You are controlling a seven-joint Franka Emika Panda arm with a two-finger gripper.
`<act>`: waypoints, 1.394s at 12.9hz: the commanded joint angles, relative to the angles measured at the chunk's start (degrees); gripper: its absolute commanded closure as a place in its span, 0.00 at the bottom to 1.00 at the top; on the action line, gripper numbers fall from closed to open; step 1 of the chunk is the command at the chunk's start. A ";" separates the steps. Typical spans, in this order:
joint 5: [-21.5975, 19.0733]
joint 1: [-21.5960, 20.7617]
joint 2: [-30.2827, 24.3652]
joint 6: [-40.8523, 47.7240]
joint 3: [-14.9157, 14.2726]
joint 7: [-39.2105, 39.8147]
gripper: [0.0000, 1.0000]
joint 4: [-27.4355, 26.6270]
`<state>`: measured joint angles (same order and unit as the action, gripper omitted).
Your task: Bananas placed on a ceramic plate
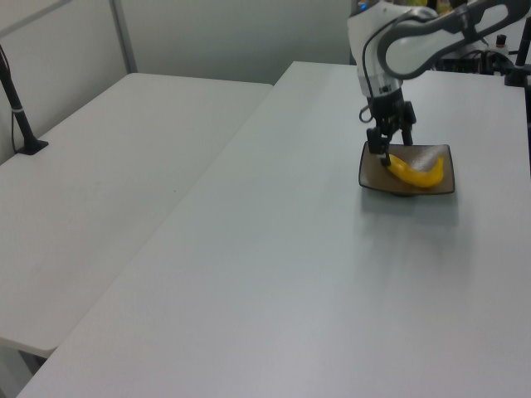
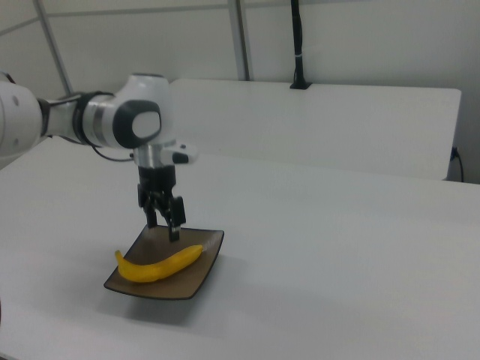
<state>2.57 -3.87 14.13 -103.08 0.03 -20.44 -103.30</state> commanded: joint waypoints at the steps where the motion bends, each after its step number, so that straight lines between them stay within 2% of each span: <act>1: -0.02 -0.87 -6.55 1.90 0.06 0.93 0.00 2.91; 3: -0.98 -0.88 -10.94 5.86 0.41 2.07 0.00 5.90; 7: -1.08 -2.28 -16.23 5.88 0.67 2.60 0.00 6.53; 11: -1.34 -5.53 -17.03 5.35 -0.55 13.74 0.00 6.44; 12: -2.21 -5.53 -16.50 5.17 -0.90 18.11 0.00 6.44; 14: -7.03 -5.36 -16.41 5.17 -3.35 26.91 0.00 6.62; 15: -7.84 -5.27 -16.41 5.17 -3.63 27.03 0.00 6.62; 18: -6.54 -5.10 -15.97 4.91 -3.63 27.82 0.00 7.32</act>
<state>-3.85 -8.43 -2.01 -98.34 -3.12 5.49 -96.54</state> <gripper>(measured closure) 0.000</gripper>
